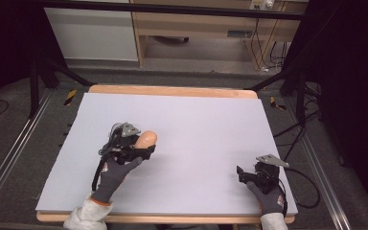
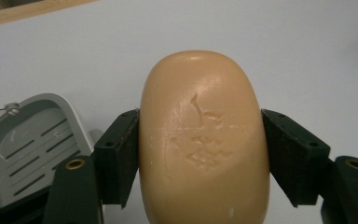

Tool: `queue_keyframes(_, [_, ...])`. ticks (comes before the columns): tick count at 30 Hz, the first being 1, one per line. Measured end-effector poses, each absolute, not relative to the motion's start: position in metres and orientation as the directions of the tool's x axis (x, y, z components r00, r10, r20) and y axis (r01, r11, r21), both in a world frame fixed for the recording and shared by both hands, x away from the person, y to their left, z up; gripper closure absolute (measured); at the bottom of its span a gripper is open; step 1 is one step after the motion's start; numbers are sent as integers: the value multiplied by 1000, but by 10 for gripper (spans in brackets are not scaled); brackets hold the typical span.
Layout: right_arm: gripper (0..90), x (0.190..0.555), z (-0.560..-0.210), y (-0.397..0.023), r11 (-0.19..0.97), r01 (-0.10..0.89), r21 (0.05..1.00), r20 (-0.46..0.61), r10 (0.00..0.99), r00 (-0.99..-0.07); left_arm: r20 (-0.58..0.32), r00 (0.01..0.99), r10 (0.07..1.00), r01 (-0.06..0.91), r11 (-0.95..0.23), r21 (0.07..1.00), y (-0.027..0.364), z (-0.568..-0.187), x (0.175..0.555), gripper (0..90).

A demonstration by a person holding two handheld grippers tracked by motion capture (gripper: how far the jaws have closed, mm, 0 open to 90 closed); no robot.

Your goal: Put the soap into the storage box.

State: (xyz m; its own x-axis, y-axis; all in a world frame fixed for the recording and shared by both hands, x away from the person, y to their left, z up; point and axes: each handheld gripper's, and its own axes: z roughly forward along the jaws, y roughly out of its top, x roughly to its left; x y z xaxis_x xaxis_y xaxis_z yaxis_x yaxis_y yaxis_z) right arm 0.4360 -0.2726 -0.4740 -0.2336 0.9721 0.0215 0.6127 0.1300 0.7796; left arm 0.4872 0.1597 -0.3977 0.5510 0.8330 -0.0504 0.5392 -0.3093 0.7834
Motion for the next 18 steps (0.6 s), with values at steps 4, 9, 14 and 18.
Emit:
queue_keyframes(4, [76, 436, -474, -273, 133, 613, 779, 19, 972, -234, -48, 532, 846, 540, -294, 789, 168, -394, 492, 313])
queue_keyframes(9, [76, 437, -474, -272, 131, 613, 779, 19, 973, -231, -55, 504, 862, 542, -266, 797, 179, -389, 500, 313])
queue_keyframes(14, [75, 438, -474, -272, 129, 614, 779, 18, 974, -228, -62, 474, 878, 548, -239, 801, 190, -388, 509, 313])
queue_keyframes(18, [75, 438, -474, -272, 131, 614, 778, 17, 973, -230, -62, 457, 887, 554, -230, 800, 196, -389, 514, 314])
